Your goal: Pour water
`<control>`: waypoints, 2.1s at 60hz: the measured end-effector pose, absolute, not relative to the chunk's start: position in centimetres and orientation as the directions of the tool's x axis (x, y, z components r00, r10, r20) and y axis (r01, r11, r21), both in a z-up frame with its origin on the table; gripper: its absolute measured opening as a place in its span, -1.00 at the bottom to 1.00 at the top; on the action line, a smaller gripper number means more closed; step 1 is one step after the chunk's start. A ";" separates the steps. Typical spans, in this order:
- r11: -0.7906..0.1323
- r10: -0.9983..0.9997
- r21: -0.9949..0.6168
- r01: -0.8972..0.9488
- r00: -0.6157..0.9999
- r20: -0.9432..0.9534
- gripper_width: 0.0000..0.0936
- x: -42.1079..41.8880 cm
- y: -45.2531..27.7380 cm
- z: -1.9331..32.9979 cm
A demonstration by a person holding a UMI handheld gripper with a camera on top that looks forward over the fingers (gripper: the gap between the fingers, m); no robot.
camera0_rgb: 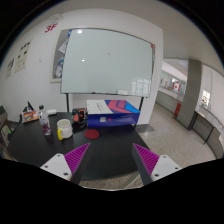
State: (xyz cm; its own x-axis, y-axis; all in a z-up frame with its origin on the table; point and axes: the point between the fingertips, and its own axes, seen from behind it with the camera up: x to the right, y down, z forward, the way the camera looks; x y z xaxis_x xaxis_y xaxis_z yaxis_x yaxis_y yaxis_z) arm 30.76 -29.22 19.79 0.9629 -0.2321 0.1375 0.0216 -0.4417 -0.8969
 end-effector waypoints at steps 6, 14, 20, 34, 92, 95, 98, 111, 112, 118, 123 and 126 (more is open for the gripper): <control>-0.461 -0.218 -0.886 0.043 0.963 0.160 0.81 30.0 -29.5 19.0; -0.481 -0.190 -0.873 0.080 0.962 0.194 0.81 28.1 -30.0 16.9; -0.509 -0.160 -0.856 0.094 0.966 0.201 0.81 25.4 -30.7 14.1; -0.532 -0.048 -0.845 0.060 0.994 0.101 0.81 11.8 -27.9 8.5; -0.343 0.047 -0.939 0.015 0.999 -0.001 -0.13 -4.4 3.8 5.7; -0.343 0.065 -0.939 0.018 0.998 -0.005 -0.13 -4.7 3.6 5.8; -0.336 0.086 -0.942 0.009 0.996 -0.021 -0.13 -5.3 3.4 6.6; -0.276 0.139 -0.837 -0.473 0.842 -0.521 -0.13 -7.1 2.6 16.5; -0.277 0.148 -0.805 -0.525 0.805 -0.575 -0.14 -7.1 2.5 17.4; -0.305 0.194 -0.519 -0.799 0.481 -0.855 -0.13 -7.1 2.4 21.6; -0.344 0.195 -0.206 -0.916 0.145 -0.970 -0.14 -6.0 2.3 23.2; -0.344 0.181 -0.028 -0.938 -0.036 -0.983 -0.13 -4.9 2.3 23.4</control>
